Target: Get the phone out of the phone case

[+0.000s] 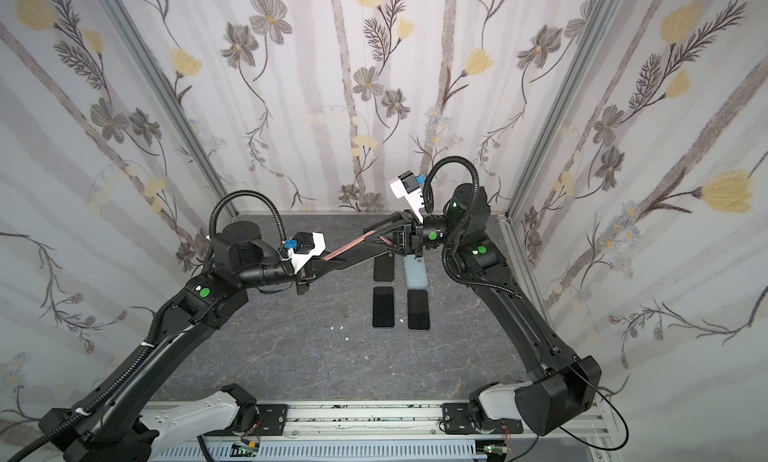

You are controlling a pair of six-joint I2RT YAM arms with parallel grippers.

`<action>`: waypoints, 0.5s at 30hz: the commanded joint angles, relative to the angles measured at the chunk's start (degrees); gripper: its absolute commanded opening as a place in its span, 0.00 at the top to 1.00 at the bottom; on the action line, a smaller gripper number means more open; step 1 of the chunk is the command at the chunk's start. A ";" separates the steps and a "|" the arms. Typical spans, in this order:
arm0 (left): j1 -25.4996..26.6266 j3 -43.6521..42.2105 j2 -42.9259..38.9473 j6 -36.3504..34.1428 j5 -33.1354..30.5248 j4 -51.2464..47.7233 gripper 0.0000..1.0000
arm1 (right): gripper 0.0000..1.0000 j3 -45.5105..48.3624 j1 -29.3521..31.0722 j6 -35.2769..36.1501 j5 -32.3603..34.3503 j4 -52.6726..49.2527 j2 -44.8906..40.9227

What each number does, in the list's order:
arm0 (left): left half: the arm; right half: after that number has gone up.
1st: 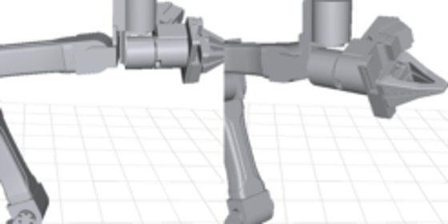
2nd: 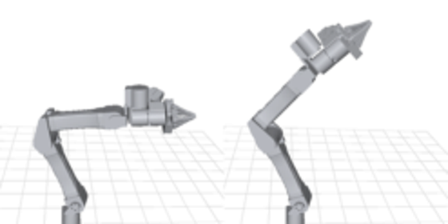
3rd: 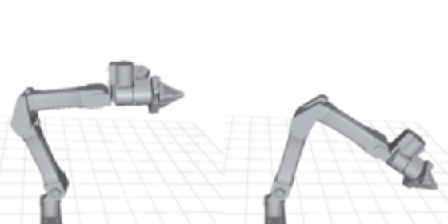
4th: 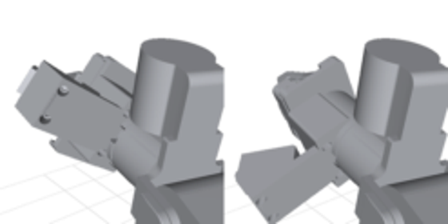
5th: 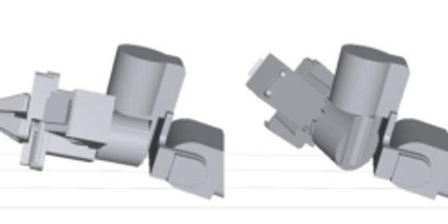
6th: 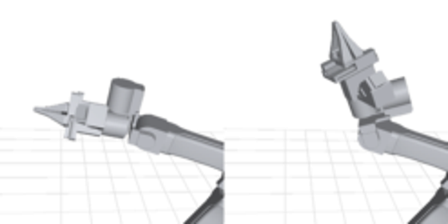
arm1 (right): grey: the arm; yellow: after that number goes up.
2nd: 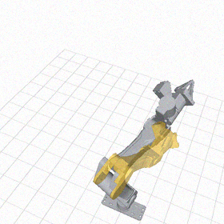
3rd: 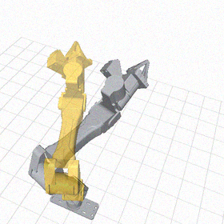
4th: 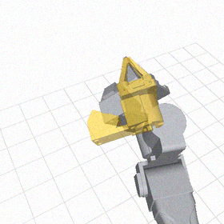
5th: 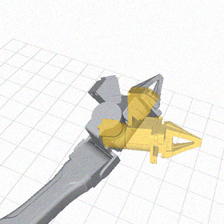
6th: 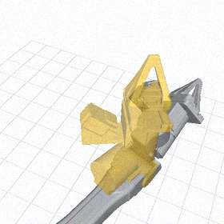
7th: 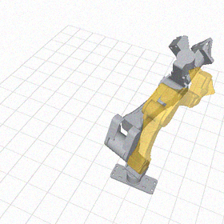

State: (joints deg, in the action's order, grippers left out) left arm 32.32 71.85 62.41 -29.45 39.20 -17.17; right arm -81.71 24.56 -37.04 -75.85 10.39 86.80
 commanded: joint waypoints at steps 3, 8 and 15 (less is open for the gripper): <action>-0.02 1.25 -0.63 -3.86 -10.37 9.07 1.00 | 0.58 0.41 -0.08 -7.04 1.21 -4.72 0.69; 0.36 0.98 -0.71 -4.19 -10.43 8.73 1.00 | 0.54 0.54 -0.38 -8.54 1.23 -3.39 0.82; 0.60 0.82 -0.63 -4.73 -10.90 8.47 1.00 | 0.43 0.66 -0.76 -11.34 1.52 -0.96 0.84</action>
State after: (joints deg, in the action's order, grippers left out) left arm 32.95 71.94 62.17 -33.23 34.96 -17.85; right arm -81.32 23.83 -43.59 -73.38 10.92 87.33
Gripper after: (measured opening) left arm 0.111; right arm 0.548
